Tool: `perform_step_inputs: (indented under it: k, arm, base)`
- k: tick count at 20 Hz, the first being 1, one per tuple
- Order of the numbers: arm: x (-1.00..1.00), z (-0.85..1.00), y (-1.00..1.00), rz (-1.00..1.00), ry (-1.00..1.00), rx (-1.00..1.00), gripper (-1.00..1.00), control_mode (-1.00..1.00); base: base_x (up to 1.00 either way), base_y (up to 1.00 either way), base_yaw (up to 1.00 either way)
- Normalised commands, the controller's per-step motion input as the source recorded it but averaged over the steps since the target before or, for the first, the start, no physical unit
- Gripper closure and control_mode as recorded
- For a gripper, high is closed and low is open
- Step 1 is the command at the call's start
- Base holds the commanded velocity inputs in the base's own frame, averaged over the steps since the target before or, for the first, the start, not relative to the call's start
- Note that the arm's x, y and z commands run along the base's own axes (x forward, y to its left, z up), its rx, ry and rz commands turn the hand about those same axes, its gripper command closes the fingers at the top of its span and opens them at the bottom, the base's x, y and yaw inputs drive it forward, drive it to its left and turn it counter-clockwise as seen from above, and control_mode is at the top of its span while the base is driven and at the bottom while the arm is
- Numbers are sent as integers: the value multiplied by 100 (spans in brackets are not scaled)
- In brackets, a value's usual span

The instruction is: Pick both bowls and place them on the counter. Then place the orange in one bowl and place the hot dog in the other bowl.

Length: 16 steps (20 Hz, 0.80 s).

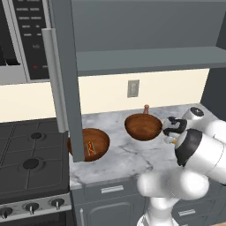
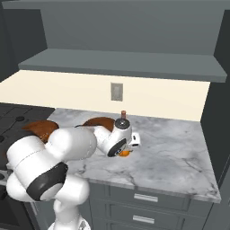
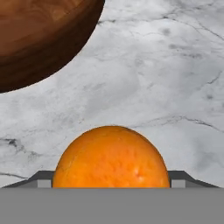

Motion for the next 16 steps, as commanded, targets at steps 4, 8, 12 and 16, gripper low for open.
perform_step_inputs:
  k: [4, 8, 12, 16]
  arm:
    - [-40, 90, 15, 0, -15, -1, 100, -100]
    - [-12, 99, 44, 1, -11, -5, 100, -100]
    - [0, 91, 59, 0, -3, -6, 100, -100]
    - [9, 64, 55, -1, 0, -6, 100, -100]
  base:
    - [0, 0, 0]
    - [0, 0, 0]
    - [0, 0, 0]
    - [0, 0, 0]
